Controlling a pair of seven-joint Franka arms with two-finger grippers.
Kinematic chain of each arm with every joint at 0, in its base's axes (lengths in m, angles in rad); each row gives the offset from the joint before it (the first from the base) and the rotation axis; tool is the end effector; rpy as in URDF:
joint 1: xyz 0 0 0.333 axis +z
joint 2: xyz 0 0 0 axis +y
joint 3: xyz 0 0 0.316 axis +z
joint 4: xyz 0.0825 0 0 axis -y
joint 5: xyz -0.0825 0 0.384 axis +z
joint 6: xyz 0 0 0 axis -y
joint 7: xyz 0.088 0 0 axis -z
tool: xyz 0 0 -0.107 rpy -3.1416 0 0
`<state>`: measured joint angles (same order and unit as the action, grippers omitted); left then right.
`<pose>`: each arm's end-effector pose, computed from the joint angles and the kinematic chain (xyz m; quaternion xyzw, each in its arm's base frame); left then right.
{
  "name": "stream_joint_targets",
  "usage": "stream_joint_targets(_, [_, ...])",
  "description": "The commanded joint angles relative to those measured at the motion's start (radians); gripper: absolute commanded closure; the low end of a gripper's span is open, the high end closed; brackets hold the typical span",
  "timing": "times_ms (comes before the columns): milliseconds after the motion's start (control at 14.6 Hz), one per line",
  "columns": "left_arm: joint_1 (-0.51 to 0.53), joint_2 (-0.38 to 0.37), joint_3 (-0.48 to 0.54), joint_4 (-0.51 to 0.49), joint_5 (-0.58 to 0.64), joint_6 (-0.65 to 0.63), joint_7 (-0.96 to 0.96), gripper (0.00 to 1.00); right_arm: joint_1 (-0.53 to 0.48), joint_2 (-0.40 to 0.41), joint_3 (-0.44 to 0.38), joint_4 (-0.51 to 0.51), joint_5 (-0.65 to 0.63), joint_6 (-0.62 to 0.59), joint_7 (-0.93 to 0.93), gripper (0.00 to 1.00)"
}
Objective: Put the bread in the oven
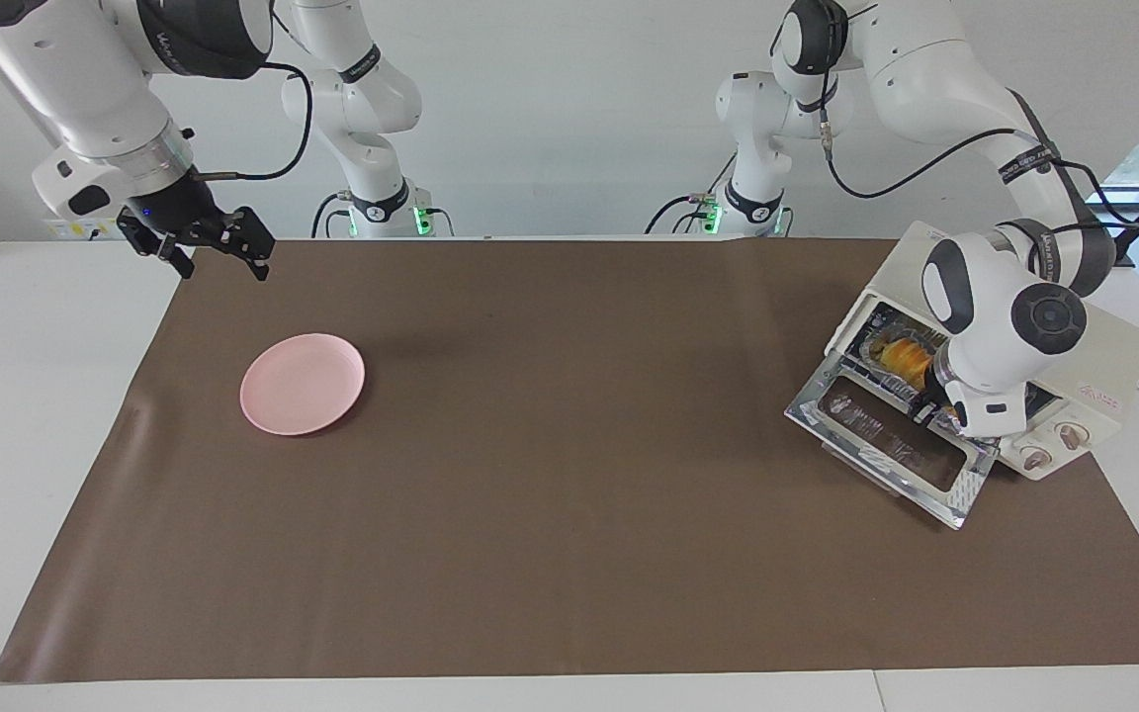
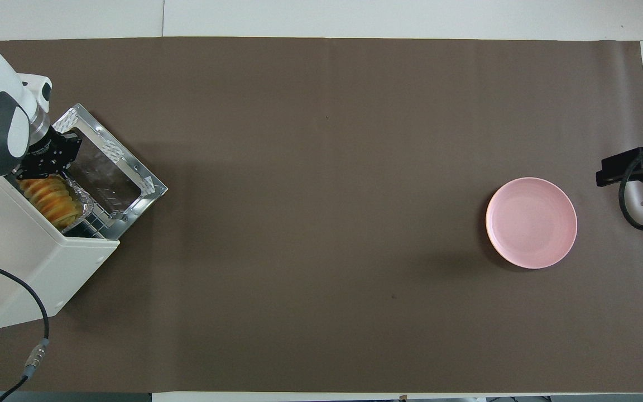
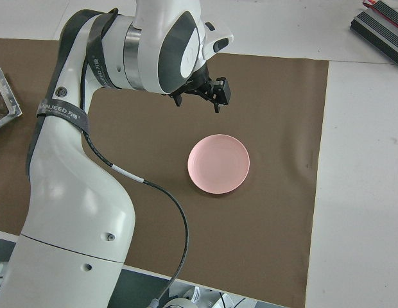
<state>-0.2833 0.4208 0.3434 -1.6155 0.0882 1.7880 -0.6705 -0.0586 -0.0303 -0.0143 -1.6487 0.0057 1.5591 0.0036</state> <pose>0.6425 0.0219 0.3788 -0.9293 -0.3337 0.0733 0.1401 0.5405 -0.0390 0.6035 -0.9988 0.0383 0.0295 0.0041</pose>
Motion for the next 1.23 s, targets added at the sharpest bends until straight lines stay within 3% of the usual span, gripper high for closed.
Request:
stream_joint_targets(0, [-0.002,-0.045,0.003,-0.055,0.022,0.030,0.017,1.00,-0.015,-0.005,0.013,-0.003,-0.016,-0.014,-0.019,0.00])
stream_joint_targets(411, [0.006,-0.045,0.002,-0.057,0.022,0.030,0.017,1.00,-0.015,-0.005,0.013,-0.003,-0.016,-0.014,-0.019,0.00])
stream_joint_targets(548, [0.010,-0.045,0.002,-0.057,0.022,0.031,0.019,0.59,-0.015,-0.005,0.013,-0.003,-0.016,-0.014,-0.019,0.00])
stream_joint_targets(686, [0.012,-0.045,0.002,-0.055,0.022,0.031,0.038,0.00,-0.013,-0.005,0.013,-0.003,-0.016,-0.014,-0.019,0.00])
stream_joint_targets(1165, [0.012,-0.045,0.003,-0.046,0.025,0.034,0.042,0.00,-0.013,-0.005,0.013,-0.003,-0.016,-0.014,-0.017,0.00])
